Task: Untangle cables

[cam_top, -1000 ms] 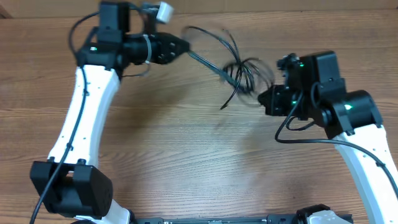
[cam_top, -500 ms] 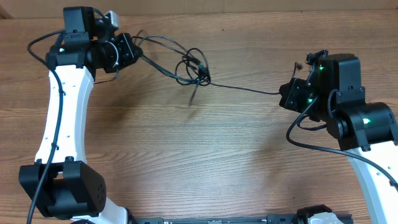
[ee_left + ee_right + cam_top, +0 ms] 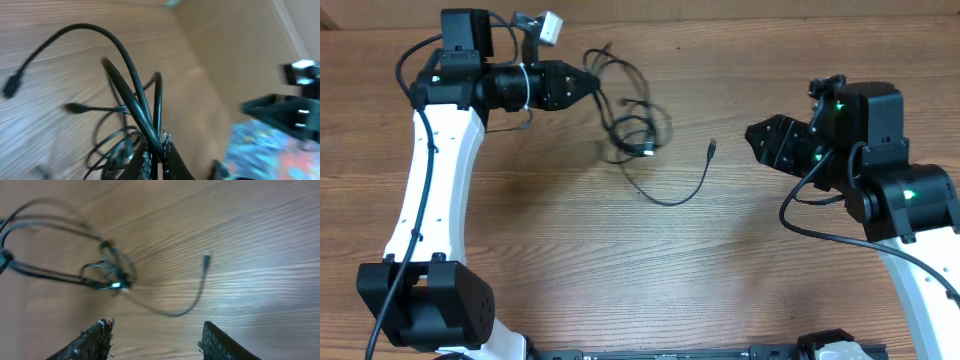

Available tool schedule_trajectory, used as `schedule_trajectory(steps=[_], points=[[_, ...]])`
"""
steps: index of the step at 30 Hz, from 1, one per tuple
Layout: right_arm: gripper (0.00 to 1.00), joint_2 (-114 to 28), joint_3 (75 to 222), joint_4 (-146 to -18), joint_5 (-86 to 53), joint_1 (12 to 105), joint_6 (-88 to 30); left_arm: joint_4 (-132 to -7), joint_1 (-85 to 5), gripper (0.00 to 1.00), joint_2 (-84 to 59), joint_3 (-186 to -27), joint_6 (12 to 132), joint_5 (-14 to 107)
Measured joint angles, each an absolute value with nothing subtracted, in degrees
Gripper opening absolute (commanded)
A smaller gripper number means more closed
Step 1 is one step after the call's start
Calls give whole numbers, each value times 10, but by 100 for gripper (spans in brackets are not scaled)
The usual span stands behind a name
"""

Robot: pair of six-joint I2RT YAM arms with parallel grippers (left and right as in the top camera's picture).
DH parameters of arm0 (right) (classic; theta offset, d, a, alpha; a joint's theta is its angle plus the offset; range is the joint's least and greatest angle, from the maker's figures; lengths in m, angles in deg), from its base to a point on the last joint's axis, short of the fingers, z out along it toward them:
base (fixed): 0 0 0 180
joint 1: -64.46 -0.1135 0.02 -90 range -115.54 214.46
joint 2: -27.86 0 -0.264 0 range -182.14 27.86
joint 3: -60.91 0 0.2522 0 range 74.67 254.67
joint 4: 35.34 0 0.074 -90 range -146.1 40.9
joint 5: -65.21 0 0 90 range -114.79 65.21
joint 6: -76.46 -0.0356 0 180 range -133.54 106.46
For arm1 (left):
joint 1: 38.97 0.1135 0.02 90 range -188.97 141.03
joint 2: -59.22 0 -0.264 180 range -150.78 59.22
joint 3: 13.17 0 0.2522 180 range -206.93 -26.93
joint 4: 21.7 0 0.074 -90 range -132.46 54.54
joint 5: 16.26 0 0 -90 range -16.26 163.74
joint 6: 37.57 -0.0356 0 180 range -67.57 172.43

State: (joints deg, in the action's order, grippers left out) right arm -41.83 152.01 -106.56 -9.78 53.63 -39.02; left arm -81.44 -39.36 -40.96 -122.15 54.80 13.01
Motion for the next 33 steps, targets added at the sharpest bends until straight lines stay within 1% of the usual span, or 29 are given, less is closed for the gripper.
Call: schedule_trajectory(steps=[4, 8, 10, 13, 17, 24, 31, 33], points=[[58, -420, 1520, -1066, -86, 497, -399, -789, -412, 4, -410, -1222, 582, 82], [58, -439, 1520, -1065, -126, 444, -420, -771, -431, 4, -410, -1222, 629, 65], [58, -462, 1520, -1063, -152, 417, -433, -766, -440, 4, -410, -1222, 657, 73], [62, -497, 1520, -1058, -185, 382, -442, -764, -455, 4, -410, -1222, 703, 104], [63, -527, 1520, -1057, -247, 344, -467, -764, -469, 4, -410, -1222, 757, 145], [63, -557, 1520, -1057, -360, 325, -496, -763, -476, 4, -410, -1222, 820, 184], [63, -611, 1520, -1045, -396, 321, -502, -761, -476, 4, -410, -1222, 856, 197], [68, -619, 1519, -1037, -404, 321, -503, -761, -476, 4, -410, -1222, 861, 196]])
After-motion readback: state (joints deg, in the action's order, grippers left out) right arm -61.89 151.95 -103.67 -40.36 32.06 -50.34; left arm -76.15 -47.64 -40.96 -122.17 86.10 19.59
